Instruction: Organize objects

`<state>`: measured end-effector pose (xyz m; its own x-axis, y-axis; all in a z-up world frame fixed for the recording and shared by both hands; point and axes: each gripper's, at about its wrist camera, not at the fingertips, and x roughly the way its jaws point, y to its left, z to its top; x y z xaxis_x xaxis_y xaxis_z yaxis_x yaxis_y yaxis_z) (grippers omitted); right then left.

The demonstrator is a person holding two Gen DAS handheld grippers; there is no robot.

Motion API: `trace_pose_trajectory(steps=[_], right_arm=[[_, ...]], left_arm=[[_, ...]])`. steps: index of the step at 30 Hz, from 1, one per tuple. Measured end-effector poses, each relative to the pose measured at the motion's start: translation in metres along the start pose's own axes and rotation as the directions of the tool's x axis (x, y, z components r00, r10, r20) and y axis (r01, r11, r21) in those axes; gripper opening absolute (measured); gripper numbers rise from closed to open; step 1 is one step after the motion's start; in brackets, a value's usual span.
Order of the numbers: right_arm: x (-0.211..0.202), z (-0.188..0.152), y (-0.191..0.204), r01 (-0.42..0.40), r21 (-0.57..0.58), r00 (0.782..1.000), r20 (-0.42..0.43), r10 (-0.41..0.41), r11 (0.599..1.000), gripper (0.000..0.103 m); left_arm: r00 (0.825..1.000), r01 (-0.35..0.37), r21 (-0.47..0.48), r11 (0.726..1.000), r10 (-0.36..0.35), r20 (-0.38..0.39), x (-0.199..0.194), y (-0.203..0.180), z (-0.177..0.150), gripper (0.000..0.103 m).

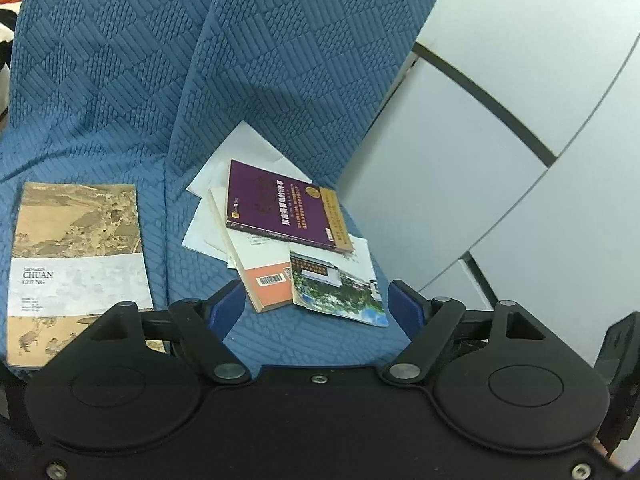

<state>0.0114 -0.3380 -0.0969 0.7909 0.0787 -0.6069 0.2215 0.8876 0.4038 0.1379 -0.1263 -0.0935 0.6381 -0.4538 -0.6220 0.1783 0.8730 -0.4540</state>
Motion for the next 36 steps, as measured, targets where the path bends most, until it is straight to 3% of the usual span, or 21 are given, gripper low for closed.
trace_pose_trajectory(steps=[12, 15, 19, 27, 32, 36], right_arm=[[0.064, 0.002, -0.041, 0.033, 0.071, 0.999, 0.011, -0.034, 0.997, 0.06], [0.079, 0.008, -0.047, 0.037, 0.1, 0.998, 0.042, -0.041, 0.994, 0.06], [0.107, 0.016, -0.052, 0.034, 0.144, 0.996, 0.073, -0.045, 0.989, 0.06], [0.158, 0.037, -0.055, 0.065, 0.123, 0.994, 0.083, -0.076, 0.99, 0.06], [0.193, 0.053, -0.069, 0.129, 0.11, 0.988, 0.067, -0.137, 0.986, 0.059], [0.222, 0.065, -0.085, 0.198, 0.075, 0.979, 0.024, -0.201, 0.977, 0.059]], left_arm=[[0.998, -0.053, -0.024, 0.998, 0.052, -0.016, 0.078, 0.013, 0.011, 0.079], [0.999, -0.04, -0.011, 0.999, 0.04, 0.011, 0.097, 0.016, 0.017, 0.08], [0.999, 0.018, -0.049, 0.999, -0.019, -0.027, 0.132, 0.03, 0.02, 0.08], [0.999, -0.051, -0.092, 0.995, 0.052, 0.008, 0.179, 0.042, 0.035, 0.079], [0.989, -0.132, -0.112, 0.985, 0.138, 0.046, 0.206, 0.054, 0.044, 0.067], [0.99, -0.128, -0.166, 0.978, 0.135, 0.03, 0.226, 0.075, 0.05, 0.056]])
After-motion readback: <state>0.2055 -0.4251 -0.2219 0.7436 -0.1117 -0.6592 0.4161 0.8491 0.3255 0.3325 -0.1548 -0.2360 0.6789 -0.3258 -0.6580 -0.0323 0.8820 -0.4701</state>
